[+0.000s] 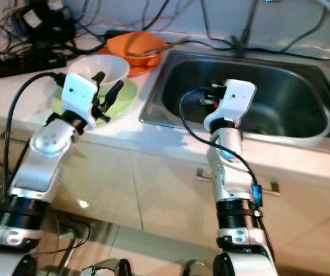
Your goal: Kitchen organization
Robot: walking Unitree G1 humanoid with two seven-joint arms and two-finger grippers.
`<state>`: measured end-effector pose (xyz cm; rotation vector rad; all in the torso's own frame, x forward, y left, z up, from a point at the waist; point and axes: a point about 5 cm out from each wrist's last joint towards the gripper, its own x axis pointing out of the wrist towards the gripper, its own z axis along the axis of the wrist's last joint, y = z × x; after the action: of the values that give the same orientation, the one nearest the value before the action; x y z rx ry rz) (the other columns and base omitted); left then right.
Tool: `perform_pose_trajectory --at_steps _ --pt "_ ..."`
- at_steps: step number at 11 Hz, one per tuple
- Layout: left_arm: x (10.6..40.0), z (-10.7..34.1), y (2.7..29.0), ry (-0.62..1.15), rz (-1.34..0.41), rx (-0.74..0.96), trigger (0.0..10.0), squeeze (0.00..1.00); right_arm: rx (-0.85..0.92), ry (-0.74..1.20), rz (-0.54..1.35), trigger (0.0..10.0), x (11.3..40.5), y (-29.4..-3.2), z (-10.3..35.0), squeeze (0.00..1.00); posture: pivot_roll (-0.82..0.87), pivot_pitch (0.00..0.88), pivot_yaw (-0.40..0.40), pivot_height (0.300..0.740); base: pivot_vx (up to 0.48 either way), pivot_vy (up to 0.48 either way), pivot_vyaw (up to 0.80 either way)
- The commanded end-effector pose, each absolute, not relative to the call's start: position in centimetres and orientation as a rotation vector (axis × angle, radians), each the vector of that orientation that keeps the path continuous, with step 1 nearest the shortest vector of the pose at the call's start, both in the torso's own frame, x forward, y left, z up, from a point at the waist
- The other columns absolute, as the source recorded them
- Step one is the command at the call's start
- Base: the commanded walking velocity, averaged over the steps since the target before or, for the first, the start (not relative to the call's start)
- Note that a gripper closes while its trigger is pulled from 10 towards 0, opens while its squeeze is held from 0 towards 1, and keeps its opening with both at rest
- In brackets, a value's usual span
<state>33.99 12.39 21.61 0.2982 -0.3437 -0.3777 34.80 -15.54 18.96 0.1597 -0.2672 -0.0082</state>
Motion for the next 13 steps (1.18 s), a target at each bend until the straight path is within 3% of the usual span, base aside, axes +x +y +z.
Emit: perform_pose_trajectory --at_steps 1,4,13 --pt "34.03 22.05 12.87 -0.357 -0.344 0.284 10.0 0.0 0.164 -0.239 0.008 10.0 34.93 -15.0 18.62 0.0 0.07 0.065 0.057 0.74 0.0 0.0 0.0" --pt "34.13 22.28 13.03 -0.361 -0.331 0.29 10.0 0.0 0.165 -0.239 0.001 10.0 35.02 -15.15 18.75 0.0 0.07 0.082 0.053 0.74 0.282 0.0 0.0" --pt "33.86 22.76 13.35 -0.387 -0.284 0.274 10.0 0.0 0.135 -0.241 0.032 10.0 35.31 -14.78 19.08 0.0 0.07 0.101 0.036 0.74 0.0 0.0 0.1"
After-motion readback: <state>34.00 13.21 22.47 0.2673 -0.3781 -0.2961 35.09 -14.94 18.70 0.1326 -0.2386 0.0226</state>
